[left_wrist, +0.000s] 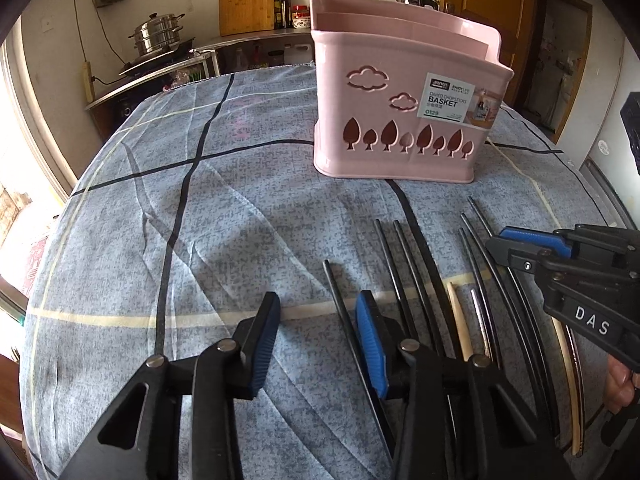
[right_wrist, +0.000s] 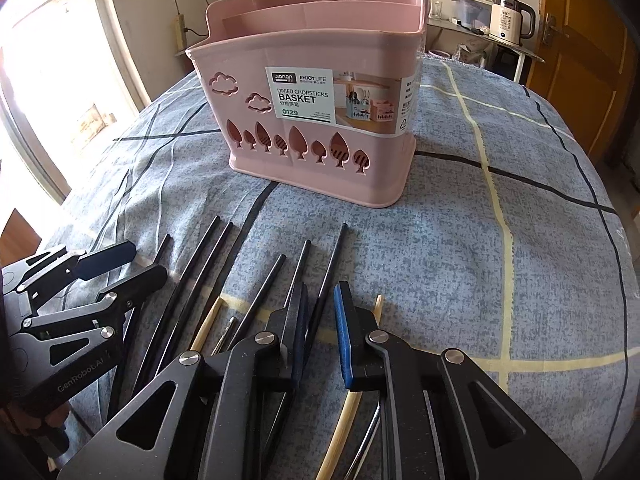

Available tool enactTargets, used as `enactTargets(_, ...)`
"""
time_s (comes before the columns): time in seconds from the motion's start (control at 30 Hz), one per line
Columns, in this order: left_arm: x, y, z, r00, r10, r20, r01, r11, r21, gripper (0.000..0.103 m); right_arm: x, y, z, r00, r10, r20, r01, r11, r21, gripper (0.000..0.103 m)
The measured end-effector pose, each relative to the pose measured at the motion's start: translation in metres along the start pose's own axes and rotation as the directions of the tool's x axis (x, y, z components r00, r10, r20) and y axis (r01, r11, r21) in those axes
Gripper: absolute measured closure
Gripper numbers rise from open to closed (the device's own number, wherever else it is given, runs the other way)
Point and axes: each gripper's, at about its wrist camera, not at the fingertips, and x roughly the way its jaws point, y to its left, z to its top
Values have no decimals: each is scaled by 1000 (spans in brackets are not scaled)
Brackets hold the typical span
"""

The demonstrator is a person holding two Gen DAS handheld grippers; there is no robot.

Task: Organize utensils
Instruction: 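Close the left tool on a black chopstick while the right tool grasps another black chopstick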

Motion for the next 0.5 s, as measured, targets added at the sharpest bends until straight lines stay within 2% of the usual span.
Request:
enactTargets(0.07, 0, -3, 2, 1000, -10, -5, 10, 1000, 12, 75, 2, 2, 4, 1000, -5, -15, 5, 1000, -5, 90)
enactTargets(0.1, 0, -5, 3, 1000, -14, -7, 14, 1000, 16, 78, 4, 0, 6, 1000, -5, -20, 5, 1000, 0, 94)
enactTargets(0.17, 0, -7, 4, 1000, -18, -7, 19, 1000, 21, 92, 4, -2, 7, 1000, 4, -24, -4, 1000, 10, 95)
enactTargets(0.2, 1, -9, 4, 1000, -16, -7, 16, 1000, 22, 94, 4, -4, 8, 1000, 8, -26, -8, 1000, 12, 96)
enactTargets(0.33, -3, -9, 4, 1000, -30, -10, 30, 1000, -6, 95, -4, -5, 8, 999, 31, -6, -31, 999, 28, 97)
enactTargets(0.5, -25, -8, 4, 999, -33, 37, 34, 999, -14, 97, -32, -2, 10, 997, 50, 64, -51, 998, 27, 97)
